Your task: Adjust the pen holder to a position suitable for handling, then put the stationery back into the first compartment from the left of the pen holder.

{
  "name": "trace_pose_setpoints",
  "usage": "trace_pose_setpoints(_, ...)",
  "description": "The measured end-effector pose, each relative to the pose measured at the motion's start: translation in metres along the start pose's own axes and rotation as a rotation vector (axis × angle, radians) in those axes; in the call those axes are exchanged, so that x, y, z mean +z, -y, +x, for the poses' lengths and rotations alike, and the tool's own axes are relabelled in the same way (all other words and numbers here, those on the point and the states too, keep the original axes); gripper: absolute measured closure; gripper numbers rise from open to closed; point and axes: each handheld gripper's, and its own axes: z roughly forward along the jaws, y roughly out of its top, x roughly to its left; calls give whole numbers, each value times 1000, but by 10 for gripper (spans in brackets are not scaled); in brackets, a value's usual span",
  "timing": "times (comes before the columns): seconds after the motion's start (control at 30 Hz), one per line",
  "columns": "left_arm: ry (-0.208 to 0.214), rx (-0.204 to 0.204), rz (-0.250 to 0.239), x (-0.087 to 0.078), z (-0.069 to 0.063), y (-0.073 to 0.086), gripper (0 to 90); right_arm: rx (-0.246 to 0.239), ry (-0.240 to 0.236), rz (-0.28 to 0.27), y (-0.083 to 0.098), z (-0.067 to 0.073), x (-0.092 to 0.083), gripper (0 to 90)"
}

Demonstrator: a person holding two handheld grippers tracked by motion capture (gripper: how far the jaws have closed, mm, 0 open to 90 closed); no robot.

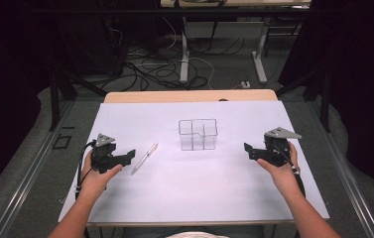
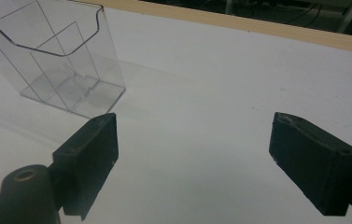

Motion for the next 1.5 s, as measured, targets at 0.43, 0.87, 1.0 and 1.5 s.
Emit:
trace_pose_setpoints(0.43, 62, 35, 15, 14, -11, -24, 257, -27, -3, -28, 2, 6, 0, 168)
trace_pose_setpoints(0.87, 98, 69, 138, 37, -19, -42, 381, -29, -24, -25, 1, 9, 3, 174)
trace_pose_setpoints(1.0, 102, 85, 170, 41, -18, -43, 429, -26, -28, -33, 1, 9, 4, 177)
trace_pose_setpoints(1.5, 116, 167, 314, 56, -26, -36, 550, -14, -45, -21, 2, 10, 4, 179)
